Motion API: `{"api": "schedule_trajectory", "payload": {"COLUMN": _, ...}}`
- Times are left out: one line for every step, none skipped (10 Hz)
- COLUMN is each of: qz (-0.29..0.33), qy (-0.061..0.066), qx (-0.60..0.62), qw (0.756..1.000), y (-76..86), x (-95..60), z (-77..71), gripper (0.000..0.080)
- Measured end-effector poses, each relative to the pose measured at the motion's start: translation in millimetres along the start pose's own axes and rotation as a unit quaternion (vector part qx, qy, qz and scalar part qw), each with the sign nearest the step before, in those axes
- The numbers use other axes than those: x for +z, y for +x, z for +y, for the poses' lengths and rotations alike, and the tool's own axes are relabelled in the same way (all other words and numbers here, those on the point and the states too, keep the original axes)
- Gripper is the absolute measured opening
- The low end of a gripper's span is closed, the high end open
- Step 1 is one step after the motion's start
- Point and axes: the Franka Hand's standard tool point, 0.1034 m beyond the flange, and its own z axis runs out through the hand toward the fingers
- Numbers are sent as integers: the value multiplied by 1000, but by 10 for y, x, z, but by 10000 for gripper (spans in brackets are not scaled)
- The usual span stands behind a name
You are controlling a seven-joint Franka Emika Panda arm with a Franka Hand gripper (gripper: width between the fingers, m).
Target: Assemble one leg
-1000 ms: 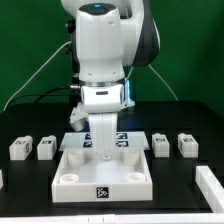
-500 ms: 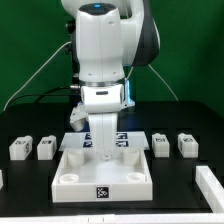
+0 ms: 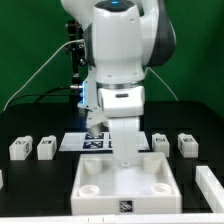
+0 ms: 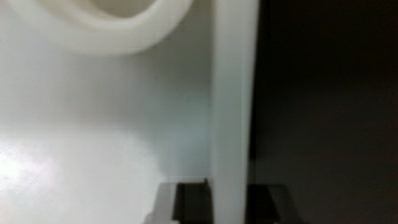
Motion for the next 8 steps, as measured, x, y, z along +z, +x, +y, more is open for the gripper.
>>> {"api": "schedule_trajectory", "payload": {"qz": 3, "qy": -4, "qx": 2, "qw": 1000, "y": 105, "x": 25, "z": 100, "gripper": 58}}
{"api": "schedule_trajectory", "payload": {"qz": 6, "qy": -9, "qx": 3, "qw": 1000, "y": 187, "x": 30, "z": 201, "gripper": 58}}
{"api": "schedule_trajectory", "payload": {"qz": 7, "qy": -7, "qx": 5, "qw": 1000, "y": 268, "x": 37, "z": 223, "gripper": 58}}
{"api": "schedule_trajectory", "payload": {"qz": 5, "qy": -3, "qx": 9, "qw": 1000, "y": 299, "x": 39, "z": 225, "gripper": 58}}
{"api": "schedule_trajectory", "payload": {"qz": 3, "qy": 1, "qx": 9, "qw": 1000, "y": 299, "x": 38, "z": 225, "gripper": 58}}
{"api": "schedule_trajectory", "payload": {"qz": 0, "qy": 3, "qx": 2, "qw": 1000, "y": 294, "x": 38, "z": 231, "gripper": 58}}
{"api": "schedule_trajectory", "payload": {"qz": 1, "qy": 3, "qx": -2, "qw": 1000, "y": 293, "x": 37, "z": 232, "gripper": 58}}
{"api": "schedule_trajectory", "payload": {"qz": 1, "qy": 3, "qx": -1, "qw": 1000, "y": 291, "x": 37, "z": 231, "gripper": 66}}
